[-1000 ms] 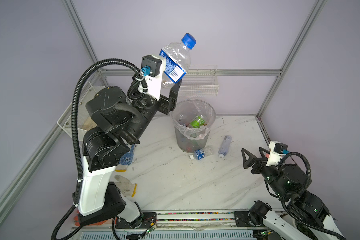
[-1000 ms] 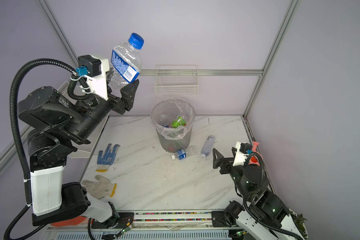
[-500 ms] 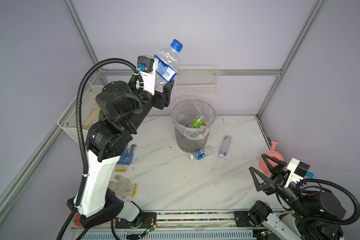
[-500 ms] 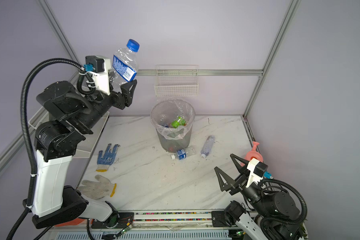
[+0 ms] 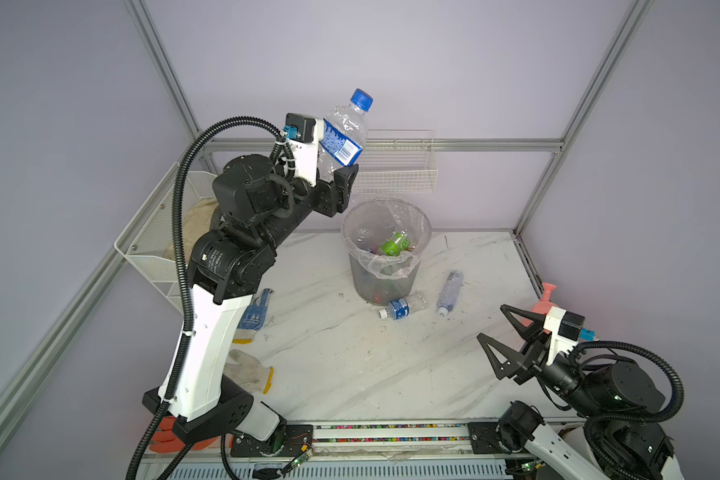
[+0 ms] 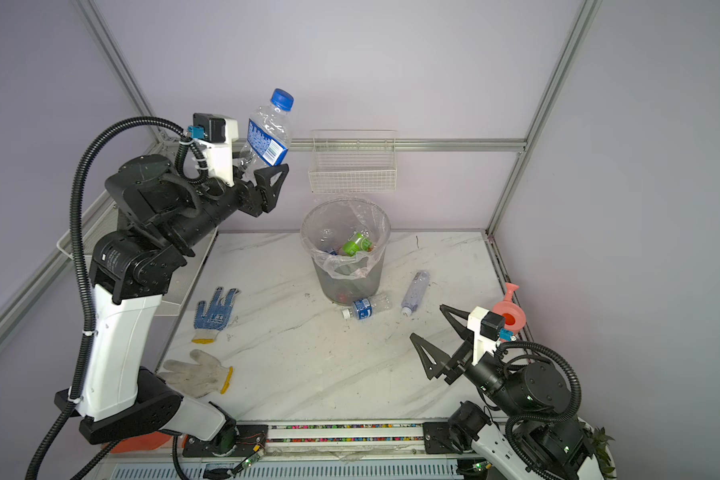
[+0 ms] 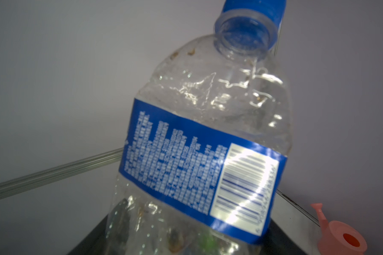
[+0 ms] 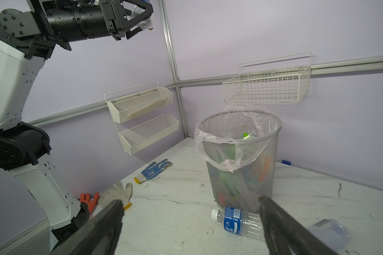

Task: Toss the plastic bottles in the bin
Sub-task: 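Carry the blue-labelled bottle with the left gripper over the bin, then open the left gripper over the bin to drop the bottle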

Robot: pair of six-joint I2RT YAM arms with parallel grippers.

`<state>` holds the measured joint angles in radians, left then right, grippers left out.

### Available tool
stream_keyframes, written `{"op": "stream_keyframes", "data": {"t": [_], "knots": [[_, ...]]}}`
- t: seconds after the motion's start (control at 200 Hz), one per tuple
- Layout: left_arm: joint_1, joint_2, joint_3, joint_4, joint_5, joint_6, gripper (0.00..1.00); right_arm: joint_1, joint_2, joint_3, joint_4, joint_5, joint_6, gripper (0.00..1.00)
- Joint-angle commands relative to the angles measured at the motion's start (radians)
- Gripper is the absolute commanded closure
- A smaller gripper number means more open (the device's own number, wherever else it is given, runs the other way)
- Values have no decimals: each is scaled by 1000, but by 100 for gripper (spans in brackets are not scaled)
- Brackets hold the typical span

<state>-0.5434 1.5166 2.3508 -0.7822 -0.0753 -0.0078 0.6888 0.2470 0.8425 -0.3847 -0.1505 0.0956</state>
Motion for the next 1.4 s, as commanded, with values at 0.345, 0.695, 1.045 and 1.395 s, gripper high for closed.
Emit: {"op": "stream_keyframes", "data": {"t": [0.345,0.695,1.045,1.395], "knots": [[6,132,-24,-66,78,-62,48,-1,-8,-2,21,58,2,3],[10,269,41,-239,11,-180,0,-2,-15,0,17,87,13,3],[9,147,-92,-148,69,-201,0,-2,-17,1,13,118,24,3],[4,80,-186,-131,90,-201,0,-1,11,3,4,181,50,3]]}}
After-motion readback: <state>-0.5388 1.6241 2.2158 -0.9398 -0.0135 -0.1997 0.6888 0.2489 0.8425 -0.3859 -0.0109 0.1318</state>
